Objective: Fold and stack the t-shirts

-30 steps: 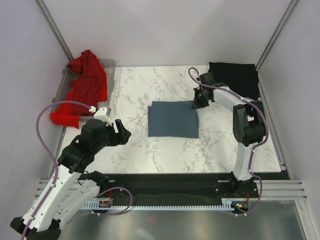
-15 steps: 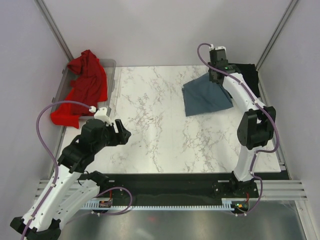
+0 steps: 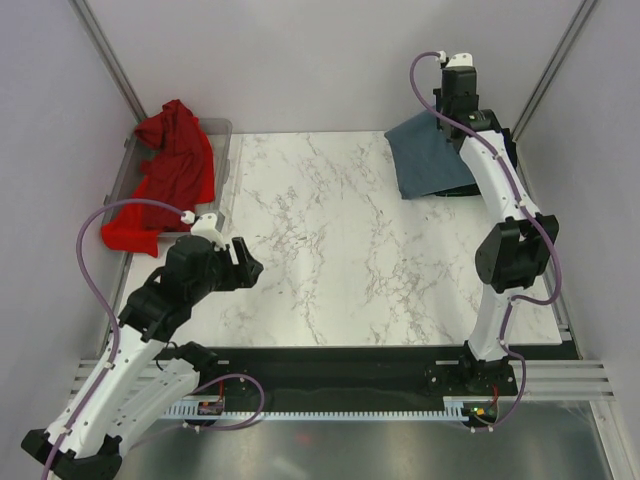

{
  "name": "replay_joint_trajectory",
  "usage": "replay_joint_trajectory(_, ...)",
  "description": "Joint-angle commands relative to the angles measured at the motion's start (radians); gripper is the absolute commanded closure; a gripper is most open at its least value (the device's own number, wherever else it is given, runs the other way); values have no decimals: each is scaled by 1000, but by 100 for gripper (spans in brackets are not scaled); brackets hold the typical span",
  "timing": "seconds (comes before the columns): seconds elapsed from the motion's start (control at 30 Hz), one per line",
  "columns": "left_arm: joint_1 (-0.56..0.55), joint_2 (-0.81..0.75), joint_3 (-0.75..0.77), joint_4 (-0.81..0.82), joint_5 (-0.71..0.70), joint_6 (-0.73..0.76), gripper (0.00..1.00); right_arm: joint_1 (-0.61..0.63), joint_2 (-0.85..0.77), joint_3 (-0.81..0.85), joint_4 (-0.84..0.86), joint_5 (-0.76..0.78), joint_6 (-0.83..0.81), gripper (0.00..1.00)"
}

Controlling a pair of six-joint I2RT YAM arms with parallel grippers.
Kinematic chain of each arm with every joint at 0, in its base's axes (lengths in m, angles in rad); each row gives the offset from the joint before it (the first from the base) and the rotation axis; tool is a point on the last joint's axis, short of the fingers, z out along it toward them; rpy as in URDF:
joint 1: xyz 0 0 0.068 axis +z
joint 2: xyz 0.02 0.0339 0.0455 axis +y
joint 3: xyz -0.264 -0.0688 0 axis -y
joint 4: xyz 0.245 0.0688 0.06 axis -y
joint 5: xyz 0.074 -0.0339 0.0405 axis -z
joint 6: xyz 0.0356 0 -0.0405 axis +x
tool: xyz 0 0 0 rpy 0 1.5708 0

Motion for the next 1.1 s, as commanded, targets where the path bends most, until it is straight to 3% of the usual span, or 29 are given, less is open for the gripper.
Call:
replay_joint_trajectory(0.0,5,4,-2,38,-13,43,23,-14,0,81,64,-16,-30,100)
replay_joint_trajectory(0.73,6,21,-2,38,-15,43,24,-127,29,134,44,-124,14,100)
replay_joint_trajectory(0.93,6,25,-2,38,-18,45,24,-185,119,209,33,-141,13,100)
replay_joint_trajectory(1.07,6,27,-4,39,-19,43,24,-227,261,315,32,-155,22,100)
